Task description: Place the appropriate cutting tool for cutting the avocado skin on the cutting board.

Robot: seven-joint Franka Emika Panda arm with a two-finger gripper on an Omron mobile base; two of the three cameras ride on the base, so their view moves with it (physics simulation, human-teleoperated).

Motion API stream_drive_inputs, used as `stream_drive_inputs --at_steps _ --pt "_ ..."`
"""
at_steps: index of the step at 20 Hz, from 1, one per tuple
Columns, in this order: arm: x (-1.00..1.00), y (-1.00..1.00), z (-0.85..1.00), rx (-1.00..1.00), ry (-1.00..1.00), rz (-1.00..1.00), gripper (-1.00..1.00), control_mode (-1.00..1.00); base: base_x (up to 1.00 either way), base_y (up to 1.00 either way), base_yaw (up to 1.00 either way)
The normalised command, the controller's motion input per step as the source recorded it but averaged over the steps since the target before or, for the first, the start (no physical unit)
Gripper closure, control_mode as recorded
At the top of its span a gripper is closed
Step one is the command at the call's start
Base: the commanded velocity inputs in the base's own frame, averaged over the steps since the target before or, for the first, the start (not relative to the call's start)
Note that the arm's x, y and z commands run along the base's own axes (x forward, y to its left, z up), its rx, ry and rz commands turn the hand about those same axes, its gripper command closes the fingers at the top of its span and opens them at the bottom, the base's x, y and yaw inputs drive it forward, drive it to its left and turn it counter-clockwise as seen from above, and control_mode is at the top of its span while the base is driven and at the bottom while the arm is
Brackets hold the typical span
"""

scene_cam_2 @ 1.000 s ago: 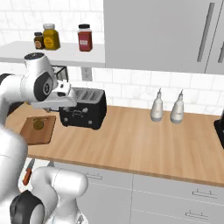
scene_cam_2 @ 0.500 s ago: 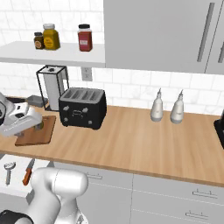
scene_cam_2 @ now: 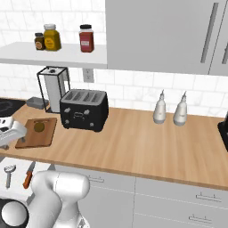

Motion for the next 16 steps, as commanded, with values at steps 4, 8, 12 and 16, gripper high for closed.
stream_drive_inputs --at_steps 4,8,12,16 --pt "0.14 0.32 -0.42 0.04 0.15 0.00 -1.00 -1.00 0.00 0.00 0.00" --pt "0.05 0.09 -0.57 0.08 0.19 -0.03 -1.00 -1.00 0.00 0.00 0.00" --pt "0.00 0.01 -0.62 0.08 0.15 -0.08 -1.00 -1.00 0.00 0.00 0.00" --pt "0.00 0.07 -0.48 0.05 0.12 -0.11 -1.00 -1.00 0.00 0.00 0.00"
